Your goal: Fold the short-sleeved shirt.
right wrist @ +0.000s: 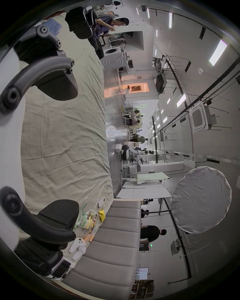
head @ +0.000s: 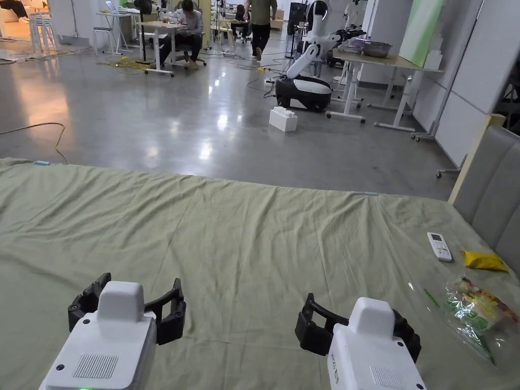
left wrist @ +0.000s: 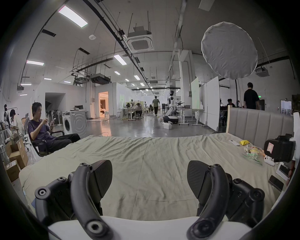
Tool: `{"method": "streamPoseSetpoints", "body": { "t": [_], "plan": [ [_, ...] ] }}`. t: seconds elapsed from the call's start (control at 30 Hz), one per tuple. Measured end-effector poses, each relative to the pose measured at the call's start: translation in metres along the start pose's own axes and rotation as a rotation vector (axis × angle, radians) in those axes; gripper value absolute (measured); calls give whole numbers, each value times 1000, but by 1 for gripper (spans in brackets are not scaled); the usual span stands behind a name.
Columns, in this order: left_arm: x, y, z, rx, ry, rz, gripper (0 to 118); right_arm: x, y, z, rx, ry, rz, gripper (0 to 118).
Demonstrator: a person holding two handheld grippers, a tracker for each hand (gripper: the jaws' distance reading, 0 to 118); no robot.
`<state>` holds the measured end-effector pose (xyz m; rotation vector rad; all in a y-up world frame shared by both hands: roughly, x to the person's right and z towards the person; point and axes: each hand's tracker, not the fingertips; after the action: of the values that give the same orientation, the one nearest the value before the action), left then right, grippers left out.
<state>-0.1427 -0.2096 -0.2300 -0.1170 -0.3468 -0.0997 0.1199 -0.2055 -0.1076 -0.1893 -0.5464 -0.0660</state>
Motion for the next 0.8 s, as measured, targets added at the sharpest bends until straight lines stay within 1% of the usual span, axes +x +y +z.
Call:
{"method": "streamPoseSetpoints", "body": {
  "t": [0.17,0.27,0.37,0.43,0.53,0.63,0.7,0.8],
  "plan": [
    [-2,4,-1,-2,3,33,95,-7,3,-5,-37,-19,0,118],
    [-3,1,-1,29,-3,11,95,-8,2,-7,-73,-12,-13,118],
    [-3,2,0,22,15,-22,95,-10,2,-8,-130,-53,-30,118],
    [-6,4,0,11,10,-9,95,-11,2,-11,-159,-64,-29,118],
    [-9,4,-1,-1,0,21,95,-9,2,-12,-199,-47,-40,118],
    [-10,3,-2,-8,-3,20,95,-5,3,-13,-224,-42,-70,118],
    [-10,2,-2,-13,-4,13,95,-2,4,-14,-230,-21,-90,118],
    [-11,2,-3,-20,-5,11,95,0,4,-15,-229,-16,-97,118]
  ]
}}
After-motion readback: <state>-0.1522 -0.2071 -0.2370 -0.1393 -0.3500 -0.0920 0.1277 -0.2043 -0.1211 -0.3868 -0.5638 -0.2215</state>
